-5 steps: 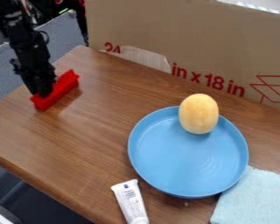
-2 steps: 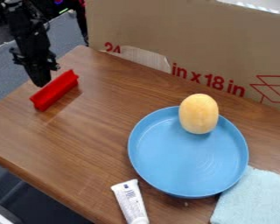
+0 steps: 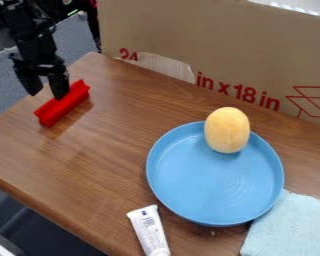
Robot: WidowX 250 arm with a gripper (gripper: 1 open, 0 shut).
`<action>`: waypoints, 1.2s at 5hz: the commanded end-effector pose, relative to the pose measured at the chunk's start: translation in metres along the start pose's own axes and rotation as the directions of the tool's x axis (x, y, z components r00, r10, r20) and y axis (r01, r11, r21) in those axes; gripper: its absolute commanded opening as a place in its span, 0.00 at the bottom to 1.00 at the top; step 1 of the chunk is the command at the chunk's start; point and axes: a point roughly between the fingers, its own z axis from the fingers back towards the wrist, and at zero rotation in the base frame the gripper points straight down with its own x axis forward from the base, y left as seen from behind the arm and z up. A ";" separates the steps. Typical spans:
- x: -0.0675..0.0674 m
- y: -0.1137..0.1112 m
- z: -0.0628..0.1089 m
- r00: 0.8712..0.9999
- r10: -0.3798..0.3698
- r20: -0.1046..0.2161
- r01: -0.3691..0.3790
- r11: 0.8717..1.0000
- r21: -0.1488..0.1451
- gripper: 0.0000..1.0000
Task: Move the red object to the right side of the table
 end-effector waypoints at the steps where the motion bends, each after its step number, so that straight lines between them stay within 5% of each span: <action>1: 0.013 0.000 0.017 0.998 -0.016 0.055 0.014 0.999 0.041 1.00; 2: 0.013 0.000 0.011 0.998 -0.016 0.054 0.014 0.999 0.035 1.00; 3: -0.001 -0.008 -0.004 0.999 -0.017 0.044 0.016 1.000 0.026 1.00; 5: -0.001 -0.017 -0.011 0.998 0.006 0.058 -0.007 1.000 0.017 1.00; 6: 0.001 -0.022 -0.016 0.998 0.012 0.056 -0.012 1.000 0.002 0.00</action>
